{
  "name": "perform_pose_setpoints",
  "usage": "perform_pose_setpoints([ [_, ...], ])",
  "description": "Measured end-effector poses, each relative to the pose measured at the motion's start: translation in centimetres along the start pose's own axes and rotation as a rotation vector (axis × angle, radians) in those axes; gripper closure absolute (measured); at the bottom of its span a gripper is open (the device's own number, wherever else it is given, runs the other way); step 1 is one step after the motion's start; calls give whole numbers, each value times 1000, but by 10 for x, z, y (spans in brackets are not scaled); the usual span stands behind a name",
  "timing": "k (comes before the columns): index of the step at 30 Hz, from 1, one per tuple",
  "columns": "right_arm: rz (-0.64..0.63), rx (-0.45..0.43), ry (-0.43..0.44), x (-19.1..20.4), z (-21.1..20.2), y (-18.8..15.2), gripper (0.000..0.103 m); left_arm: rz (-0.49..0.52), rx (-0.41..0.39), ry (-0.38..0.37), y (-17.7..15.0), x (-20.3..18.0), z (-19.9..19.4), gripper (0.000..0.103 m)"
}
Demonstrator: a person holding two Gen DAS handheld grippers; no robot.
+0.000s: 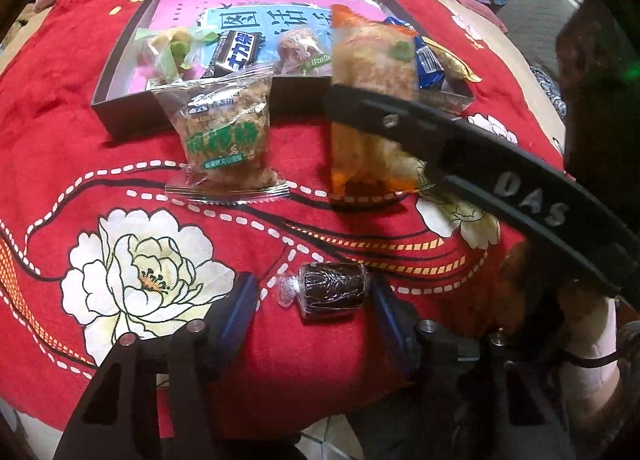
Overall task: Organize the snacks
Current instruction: 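Grasp the orange-topped bread packet with the right tool while the left tool grasps the dark wrapped candy, then carry the dark candy with the left tool while the right tool carries the bread packet over the tray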
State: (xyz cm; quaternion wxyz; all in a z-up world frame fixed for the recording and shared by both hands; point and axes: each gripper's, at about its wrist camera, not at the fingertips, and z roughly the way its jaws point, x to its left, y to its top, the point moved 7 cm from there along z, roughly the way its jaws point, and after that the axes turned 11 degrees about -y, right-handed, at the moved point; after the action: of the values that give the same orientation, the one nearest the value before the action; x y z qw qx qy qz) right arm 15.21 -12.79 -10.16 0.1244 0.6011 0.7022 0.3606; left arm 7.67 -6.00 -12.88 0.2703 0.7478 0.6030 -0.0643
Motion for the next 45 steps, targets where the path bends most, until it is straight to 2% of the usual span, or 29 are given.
perform_pose_setpoints([
  [6, 44, -35, 3, -9, -13, 6, 68, -5, -11, -6, 1, 1, -2, 59],
  [12, 65, -50, -1, -14, -16, 8, 68, -25, -29, -17, 3, 6, -7, 64],
  [17, 57, -69, 0, -13, -21, 9, 68, -23, -71, -35, 3, 8, -19, 64],
  [23, 56, -95, -3, -12, -26, 13, 68, -21, -159, -60, 10, 6, -39, 65],
  [29, 74, -113, -10, -18, -30, 16, 68, -30, -224, -60, 18, 11, -53, 65],
  [41, 65, -147, -52, -22, -33, 23, 68, -44, -370, 2, 47, 20, -82, 65],
  [45, 52, -157, -67, -21, -34, 24, 68, -39, -393, 20, 57, 22, -85, 65],
])
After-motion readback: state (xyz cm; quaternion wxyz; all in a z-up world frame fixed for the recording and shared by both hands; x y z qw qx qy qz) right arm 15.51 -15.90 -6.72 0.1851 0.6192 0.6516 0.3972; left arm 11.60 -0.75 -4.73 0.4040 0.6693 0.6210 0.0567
